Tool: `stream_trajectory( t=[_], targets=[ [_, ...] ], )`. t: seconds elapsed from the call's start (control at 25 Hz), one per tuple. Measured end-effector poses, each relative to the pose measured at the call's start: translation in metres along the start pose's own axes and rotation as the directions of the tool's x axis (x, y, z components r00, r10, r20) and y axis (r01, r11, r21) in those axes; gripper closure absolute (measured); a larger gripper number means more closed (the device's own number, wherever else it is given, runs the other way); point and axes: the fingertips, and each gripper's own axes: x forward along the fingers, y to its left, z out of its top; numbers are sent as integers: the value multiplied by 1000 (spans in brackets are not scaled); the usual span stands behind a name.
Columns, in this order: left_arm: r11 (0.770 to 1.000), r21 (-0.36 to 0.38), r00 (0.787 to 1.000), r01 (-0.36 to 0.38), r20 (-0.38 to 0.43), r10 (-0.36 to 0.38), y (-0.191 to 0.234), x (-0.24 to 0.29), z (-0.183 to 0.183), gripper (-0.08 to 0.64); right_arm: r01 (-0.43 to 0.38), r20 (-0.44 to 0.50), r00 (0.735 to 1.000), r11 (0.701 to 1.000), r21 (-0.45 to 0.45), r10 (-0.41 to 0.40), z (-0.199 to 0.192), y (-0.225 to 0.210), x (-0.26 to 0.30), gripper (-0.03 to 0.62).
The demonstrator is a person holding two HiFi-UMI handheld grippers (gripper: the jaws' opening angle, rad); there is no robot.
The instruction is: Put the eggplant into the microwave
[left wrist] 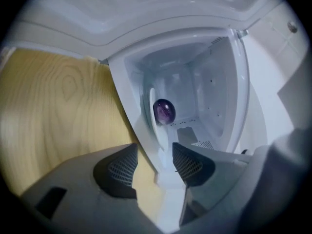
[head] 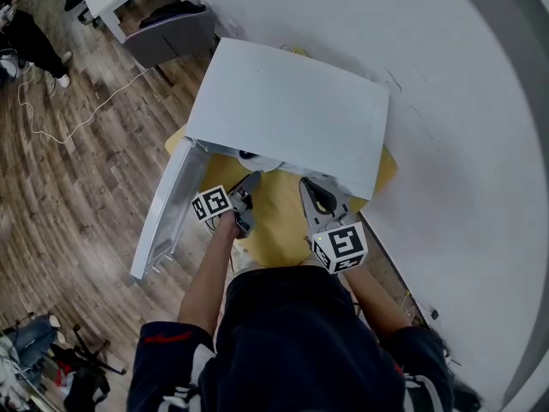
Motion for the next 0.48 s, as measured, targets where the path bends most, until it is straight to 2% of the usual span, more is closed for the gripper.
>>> stream_trajectory(
  t=[0.08,0.16,0.28,0.48],
  targets=[
    [994,101,998,-43,-30,47,4,-11,-4,341,-2,2,1000,1000,-2,2,1,1,0,580],
    [973,215,993,-88,-61,104,6,-21,-10,344,-4,5,1000,1000,-4,4,1,2,0,580],
    [923,360,978,-136,-98,182,7,-28,-17,365,-8,6,1000,1000,-4,8,2,2,-1,580],
    [840,510,957,-183,-104,272,5,-31,-17,447,-13,7,1000,1000,-5,13,1,5,-1,580]
  ],
)
